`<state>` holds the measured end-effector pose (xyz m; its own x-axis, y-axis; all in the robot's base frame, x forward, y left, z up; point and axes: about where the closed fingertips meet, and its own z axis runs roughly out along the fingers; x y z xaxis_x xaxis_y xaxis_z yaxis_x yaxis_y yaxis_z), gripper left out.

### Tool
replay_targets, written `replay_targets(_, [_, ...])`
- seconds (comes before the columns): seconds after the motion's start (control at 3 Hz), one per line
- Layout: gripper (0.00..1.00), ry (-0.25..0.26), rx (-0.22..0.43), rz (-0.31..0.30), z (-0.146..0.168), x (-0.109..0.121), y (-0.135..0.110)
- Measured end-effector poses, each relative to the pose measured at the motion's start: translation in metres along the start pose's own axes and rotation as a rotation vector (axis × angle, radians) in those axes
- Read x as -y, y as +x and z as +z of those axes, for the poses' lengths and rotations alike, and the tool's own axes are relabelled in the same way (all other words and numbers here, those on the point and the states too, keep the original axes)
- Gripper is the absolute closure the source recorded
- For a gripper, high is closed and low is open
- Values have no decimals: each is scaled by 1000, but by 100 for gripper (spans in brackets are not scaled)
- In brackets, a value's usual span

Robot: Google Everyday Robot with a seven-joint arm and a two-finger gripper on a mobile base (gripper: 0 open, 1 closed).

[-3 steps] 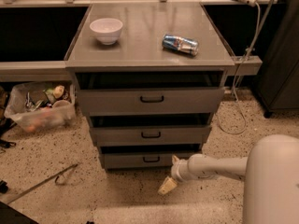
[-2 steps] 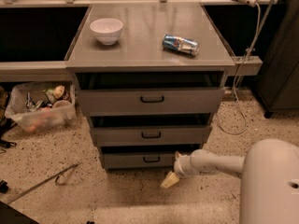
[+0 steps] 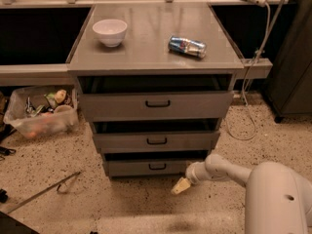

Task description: Open bottom drawer

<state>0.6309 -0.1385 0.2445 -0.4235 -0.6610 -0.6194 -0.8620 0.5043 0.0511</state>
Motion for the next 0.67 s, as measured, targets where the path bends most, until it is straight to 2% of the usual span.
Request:
replay_targets(0.33, [0,-124,53,-4,20,11,5])
replay_targets(0.67, [0,-124,53,-5,20,11,5])
